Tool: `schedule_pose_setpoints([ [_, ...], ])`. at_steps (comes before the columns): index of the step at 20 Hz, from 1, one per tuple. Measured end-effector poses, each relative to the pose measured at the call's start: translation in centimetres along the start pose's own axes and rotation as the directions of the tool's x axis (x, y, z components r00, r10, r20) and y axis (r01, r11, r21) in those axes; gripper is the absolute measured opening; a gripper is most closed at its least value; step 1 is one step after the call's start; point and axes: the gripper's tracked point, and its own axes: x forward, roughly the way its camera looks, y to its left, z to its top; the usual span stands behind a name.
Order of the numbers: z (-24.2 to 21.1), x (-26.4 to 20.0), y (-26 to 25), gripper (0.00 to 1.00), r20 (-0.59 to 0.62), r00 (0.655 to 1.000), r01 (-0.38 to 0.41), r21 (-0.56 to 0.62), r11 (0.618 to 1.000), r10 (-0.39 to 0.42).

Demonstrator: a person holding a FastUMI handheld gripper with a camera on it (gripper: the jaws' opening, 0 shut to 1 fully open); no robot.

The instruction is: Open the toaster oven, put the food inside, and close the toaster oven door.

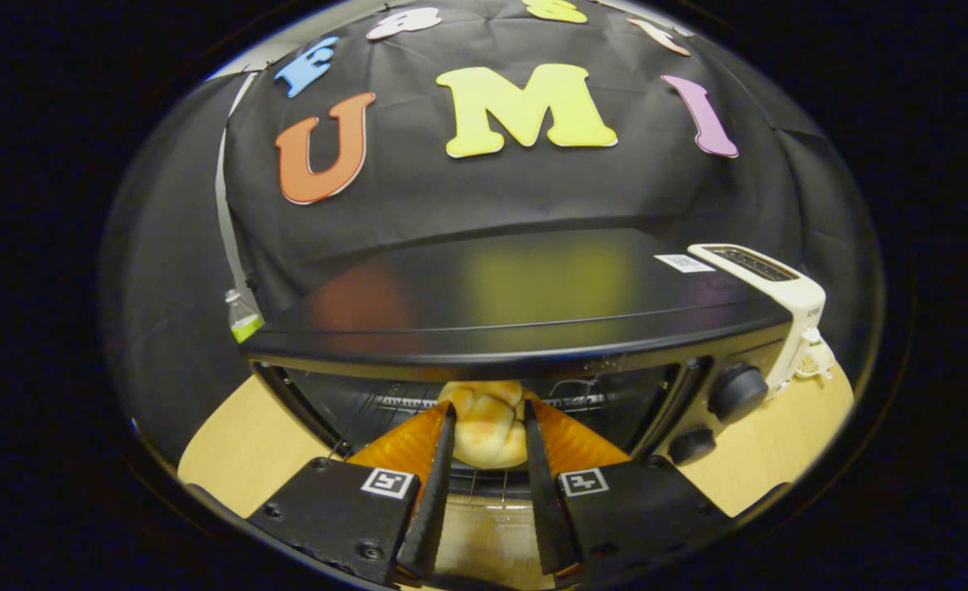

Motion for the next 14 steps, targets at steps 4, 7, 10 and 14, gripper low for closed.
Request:
schedule_pose_setpoints([
  [4, -0.1, 2.5, -0.2, 0.51, 0.000, 1.000, 0.011, -0.028, 1.000, -0.011],
  [7, -0.1, 3.0, 0.1, 0.60, 0.002, 1.000, 0.027, -0.070, 0.997, -0.027],
  [10, 0.2, 2.2, 0.2, 0.80, 0.008, 1.000, 0.024, -0.056, 0.998, -0.024],
  [14, 0.8, -1.3, 1.3, 0.83, 0.034, 0.999, -0.024, -0.040, 0.999, 0.025],
])
